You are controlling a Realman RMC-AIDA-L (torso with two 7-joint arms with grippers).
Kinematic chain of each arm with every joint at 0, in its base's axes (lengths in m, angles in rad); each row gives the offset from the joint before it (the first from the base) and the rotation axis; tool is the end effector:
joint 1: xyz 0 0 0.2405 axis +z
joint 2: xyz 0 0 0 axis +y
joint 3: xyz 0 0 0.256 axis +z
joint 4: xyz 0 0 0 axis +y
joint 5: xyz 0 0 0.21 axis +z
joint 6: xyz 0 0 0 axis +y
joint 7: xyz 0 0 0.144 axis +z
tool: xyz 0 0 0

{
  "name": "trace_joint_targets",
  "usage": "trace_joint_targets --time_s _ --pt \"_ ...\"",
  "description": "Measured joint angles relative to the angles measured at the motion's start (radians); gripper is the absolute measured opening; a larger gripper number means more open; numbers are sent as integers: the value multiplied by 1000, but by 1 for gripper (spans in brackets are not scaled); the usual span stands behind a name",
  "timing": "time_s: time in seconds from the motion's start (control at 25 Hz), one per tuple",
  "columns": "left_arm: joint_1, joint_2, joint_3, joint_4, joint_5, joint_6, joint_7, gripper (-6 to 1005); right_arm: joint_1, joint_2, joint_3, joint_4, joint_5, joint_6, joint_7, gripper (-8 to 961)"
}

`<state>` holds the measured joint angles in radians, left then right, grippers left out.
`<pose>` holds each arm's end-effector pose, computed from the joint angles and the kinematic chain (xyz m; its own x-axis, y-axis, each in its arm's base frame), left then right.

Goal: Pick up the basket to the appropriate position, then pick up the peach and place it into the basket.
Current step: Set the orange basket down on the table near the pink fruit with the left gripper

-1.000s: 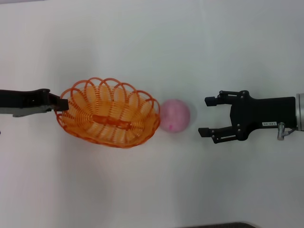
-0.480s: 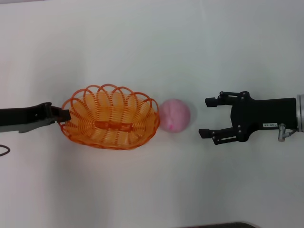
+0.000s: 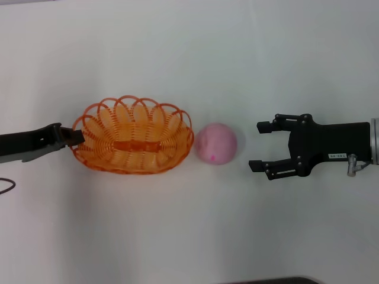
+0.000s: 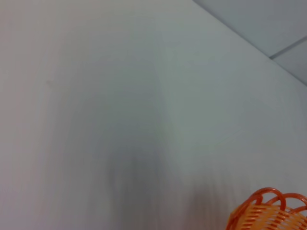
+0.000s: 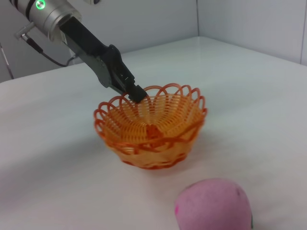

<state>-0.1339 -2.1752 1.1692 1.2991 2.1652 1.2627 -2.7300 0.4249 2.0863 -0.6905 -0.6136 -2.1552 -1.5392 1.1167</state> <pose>-0.2815 0.2906 0.0001 0.0934 0.8877 0.4508 0.9944 -0.0606 -0.0867 0.3106 0.2831 -0.0219 0.8995 -0.2699 -0.3436 -0.3455 -0.9207 -0.1814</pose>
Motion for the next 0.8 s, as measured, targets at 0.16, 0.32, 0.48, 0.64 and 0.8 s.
trace_joint_targets --time_s 0.16,0.32,0.48,0.64,0.8 --pt "5 0 32 7 0 -38 0 44 0 0 -2 0 0 1 0 915" --pt "9 0 50 21 5 -62 0 45 2 0 -5 1 -1 1 2 915" --pt "14 0 52 18 3 -85 0 45 2 0 -5 2 -2 1 0 915" --pt "16 0 58 15 1 -99 -2 44 1 0 -5 3 -2 1 1 914" --pt "24 0 59 11 -8 -116 -14 44 2 0 -6 3 -2 1 4 914"
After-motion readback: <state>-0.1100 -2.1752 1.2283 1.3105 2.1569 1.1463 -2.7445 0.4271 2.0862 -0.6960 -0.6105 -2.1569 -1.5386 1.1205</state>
